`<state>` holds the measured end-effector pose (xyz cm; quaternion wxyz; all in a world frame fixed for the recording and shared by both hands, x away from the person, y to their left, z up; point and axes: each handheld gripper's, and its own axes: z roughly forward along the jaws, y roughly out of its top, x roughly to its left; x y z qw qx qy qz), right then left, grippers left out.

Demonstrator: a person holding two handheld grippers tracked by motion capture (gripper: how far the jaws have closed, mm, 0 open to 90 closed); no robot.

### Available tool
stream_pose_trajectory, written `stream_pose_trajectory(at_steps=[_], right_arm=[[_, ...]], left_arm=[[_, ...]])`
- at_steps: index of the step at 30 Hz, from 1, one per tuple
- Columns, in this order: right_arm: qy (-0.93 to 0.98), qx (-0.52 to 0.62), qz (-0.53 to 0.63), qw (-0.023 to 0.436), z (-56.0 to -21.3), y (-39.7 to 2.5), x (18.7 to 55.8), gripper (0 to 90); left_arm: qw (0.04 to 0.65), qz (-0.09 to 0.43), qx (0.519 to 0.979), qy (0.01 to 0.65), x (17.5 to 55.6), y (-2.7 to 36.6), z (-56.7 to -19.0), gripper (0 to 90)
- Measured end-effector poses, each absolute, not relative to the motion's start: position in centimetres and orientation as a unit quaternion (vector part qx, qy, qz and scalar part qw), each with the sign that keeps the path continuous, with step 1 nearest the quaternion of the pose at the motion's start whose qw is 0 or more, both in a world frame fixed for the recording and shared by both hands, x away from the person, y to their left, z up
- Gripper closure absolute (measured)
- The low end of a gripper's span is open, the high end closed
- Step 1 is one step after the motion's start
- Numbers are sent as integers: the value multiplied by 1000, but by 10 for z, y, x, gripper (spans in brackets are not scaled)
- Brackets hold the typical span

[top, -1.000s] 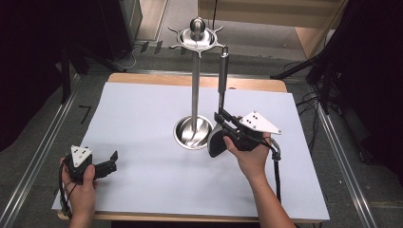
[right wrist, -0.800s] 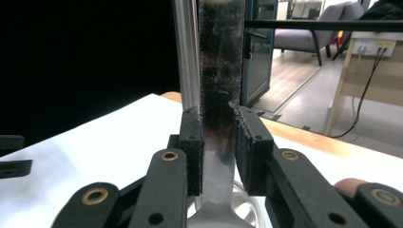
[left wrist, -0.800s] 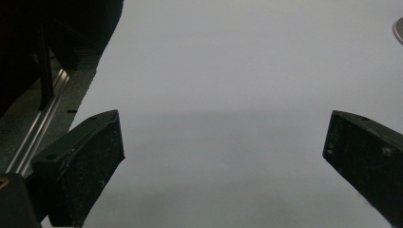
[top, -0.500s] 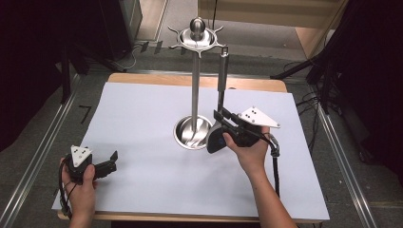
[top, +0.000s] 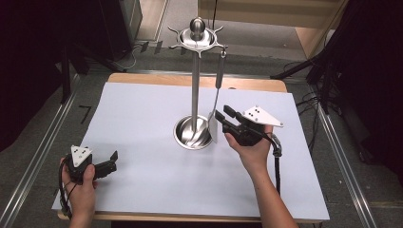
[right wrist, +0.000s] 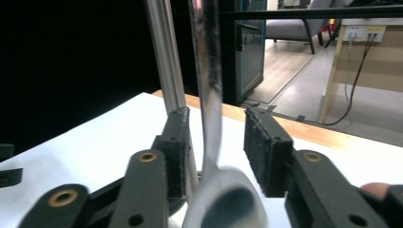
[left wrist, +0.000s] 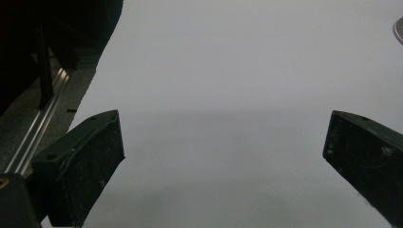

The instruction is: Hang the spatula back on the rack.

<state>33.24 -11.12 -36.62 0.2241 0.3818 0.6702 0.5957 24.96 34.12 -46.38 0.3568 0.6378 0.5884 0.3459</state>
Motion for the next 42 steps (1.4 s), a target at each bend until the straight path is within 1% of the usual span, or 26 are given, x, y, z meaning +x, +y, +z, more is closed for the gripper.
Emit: stream_pose_trajectory(at_steps=[6, 13, 19, 23, 25, 42], right_arm=[[668, 391, 591, 226, -367, -115, 333, 478], [669, 412, 572, 236, -373, -125, 331, 284], [668, 435, 556, 237, -380, -137, 328, 196], [664, 456, 534, 255, -387, -149, 326, 195], [664, 465, 531, 248, -391, -157, 325, 196], [651, 516, 485, 274, -427, -203, 320, 182]], left_arm=[[357, 346, 638, 589, 250, 341, -464, 4], [356, 346, 638, 588, 249, 341, -464, 4], [354, 346, 640, 588, 249, 341, -463, 4], [353, 346, 640, 588, 249, 341, -463, 4], [353, 345, 641, 588, 249, 341, -463, 5], [351, 346, 642, 588, 249, 341, -463, 4]])
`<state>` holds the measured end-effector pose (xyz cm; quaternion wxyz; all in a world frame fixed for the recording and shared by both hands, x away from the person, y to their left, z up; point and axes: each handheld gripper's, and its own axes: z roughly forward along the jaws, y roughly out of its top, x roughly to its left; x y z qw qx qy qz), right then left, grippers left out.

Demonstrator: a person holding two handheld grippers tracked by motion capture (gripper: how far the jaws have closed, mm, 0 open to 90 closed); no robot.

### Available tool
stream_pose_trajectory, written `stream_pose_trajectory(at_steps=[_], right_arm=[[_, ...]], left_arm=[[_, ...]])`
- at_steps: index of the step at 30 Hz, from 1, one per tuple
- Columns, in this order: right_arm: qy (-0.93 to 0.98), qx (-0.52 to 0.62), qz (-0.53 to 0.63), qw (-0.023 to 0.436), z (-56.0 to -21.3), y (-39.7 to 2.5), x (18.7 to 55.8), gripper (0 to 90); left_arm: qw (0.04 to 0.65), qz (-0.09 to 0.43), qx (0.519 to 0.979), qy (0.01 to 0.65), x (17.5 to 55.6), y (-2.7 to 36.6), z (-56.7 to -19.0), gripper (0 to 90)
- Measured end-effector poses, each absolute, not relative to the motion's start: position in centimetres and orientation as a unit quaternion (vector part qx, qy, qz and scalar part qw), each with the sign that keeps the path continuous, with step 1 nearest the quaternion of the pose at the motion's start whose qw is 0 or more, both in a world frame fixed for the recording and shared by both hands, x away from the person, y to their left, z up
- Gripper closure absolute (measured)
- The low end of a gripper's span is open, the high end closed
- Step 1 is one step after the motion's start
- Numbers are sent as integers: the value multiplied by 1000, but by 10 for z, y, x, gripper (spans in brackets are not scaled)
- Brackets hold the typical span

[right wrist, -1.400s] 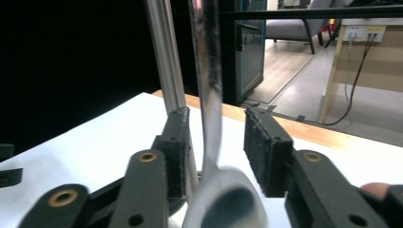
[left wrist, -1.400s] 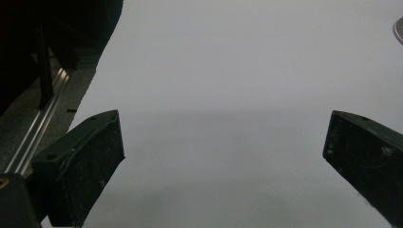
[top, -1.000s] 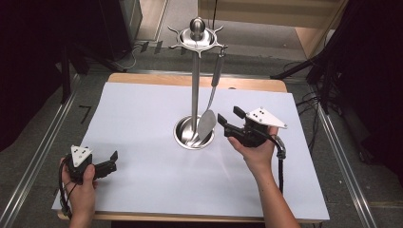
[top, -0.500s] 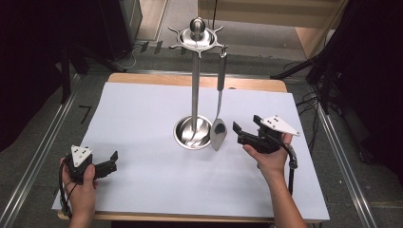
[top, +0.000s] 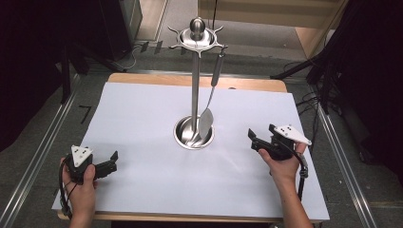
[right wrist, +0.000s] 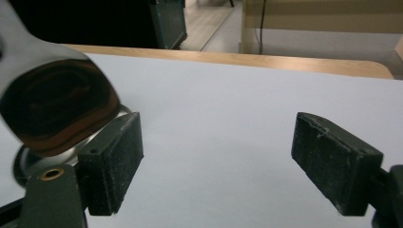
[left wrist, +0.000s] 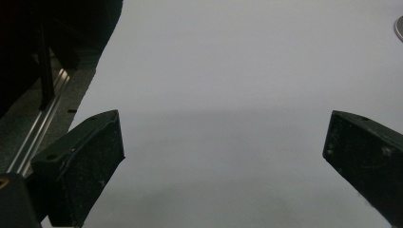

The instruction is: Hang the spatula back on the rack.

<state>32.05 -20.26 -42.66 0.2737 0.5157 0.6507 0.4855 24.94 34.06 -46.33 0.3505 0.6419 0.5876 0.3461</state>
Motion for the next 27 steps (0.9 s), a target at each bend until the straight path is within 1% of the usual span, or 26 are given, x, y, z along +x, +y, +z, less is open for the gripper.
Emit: stream_pose_trajectory(at_steps=[8, 19, 21, 27], right_arm=[[646, 536, 458, 294, -443, -221, 319, 204], [637, 561, 434, 303, -465, -239, 320, 239], [634, 569, 424, 308, -468, -242, 321, 263], [630, 582, 414, 306, -476, -254, 323, 262]], left_arm=[[351, 346, 642, 588, 249, 340, -463, 4], [351, 346, 642, 587, 250, 340, -464, 5], [351, 346, 642, 587, 250, 340, -464, 5], [350, 346, 644, 586, 250, 340, -464, 5]])
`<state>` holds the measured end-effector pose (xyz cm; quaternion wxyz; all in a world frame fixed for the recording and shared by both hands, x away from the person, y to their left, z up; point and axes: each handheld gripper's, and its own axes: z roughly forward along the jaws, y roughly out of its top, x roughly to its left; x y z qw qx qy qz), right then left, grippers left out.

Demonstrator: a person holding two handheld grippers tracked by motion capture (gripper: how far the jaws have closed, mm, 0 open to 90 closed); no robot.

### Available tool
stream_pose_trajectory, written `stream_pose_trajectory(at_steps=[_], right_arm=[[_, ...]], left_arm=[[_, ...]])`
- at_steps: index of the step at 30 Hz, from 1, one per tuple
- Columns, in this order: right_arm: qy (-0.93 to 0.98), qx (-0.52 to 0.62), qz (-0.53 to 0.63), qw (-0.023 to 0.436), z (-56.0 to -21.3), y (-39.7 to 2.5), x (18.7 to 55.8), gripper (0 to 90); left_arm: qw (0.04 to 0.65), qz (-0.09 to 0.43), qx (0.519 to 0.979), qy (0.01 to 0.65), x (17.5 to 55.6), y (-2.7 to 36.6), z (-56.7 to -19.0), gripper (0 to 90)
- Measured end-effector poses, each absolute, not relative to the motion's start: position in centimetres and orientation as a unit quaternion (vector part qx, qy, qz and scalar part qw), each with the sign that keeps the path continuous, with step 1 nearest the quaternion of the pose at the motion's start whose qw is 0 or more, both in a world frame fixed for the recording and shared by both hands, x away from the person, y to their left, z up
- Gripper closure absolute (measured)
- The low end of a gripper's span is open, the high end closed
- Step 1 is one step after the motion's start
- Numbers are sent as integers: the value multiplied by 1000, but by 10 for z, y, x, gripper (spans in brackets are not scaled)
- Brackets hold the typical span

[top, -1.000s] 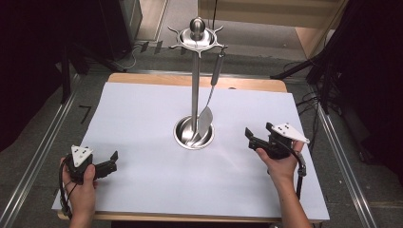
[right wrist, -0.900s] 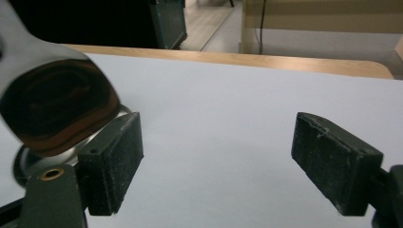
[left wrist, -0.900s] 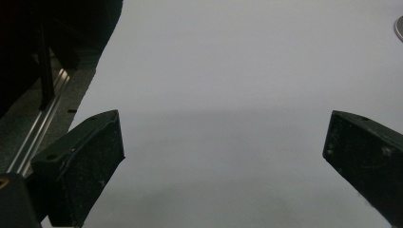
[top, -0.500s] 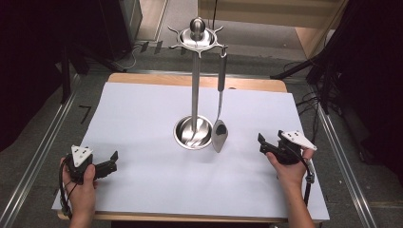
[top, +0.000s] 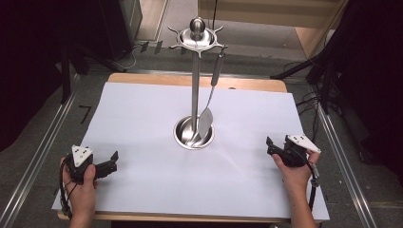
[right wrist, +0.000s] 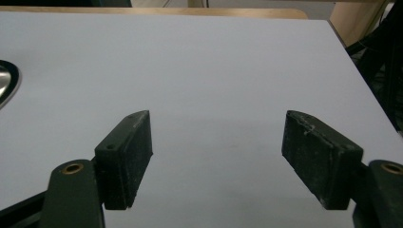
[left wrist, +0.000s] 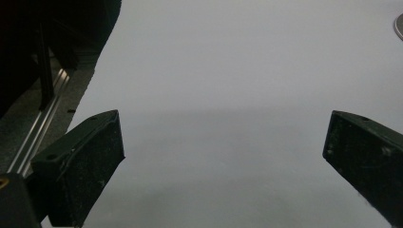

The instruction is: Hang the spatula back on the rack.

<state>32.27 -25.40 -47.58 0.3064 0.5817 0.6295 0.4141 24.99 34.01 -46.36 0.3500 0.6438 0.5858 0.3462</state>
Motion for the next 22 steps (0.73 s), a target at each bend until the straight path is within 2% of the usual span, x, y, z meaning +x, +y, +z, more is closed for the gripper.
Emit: stream_pose_trajectory(at_steps=[11, 17, 22], right_arm=[[603, 609, 407, 317, -480, -281, 324, 270], [590, 622, 417, 301, -481, -290, 324, 273], [594, 621, 413, 304, -482, -287, 324, 315]], left_arm=[[350, 347, 645, 584, 250, 339, -464, 4], [347, 348, 646, 584, 250, 339, -464, 5], [346, 348, 647, 584, 250, 339, -464, 4]])
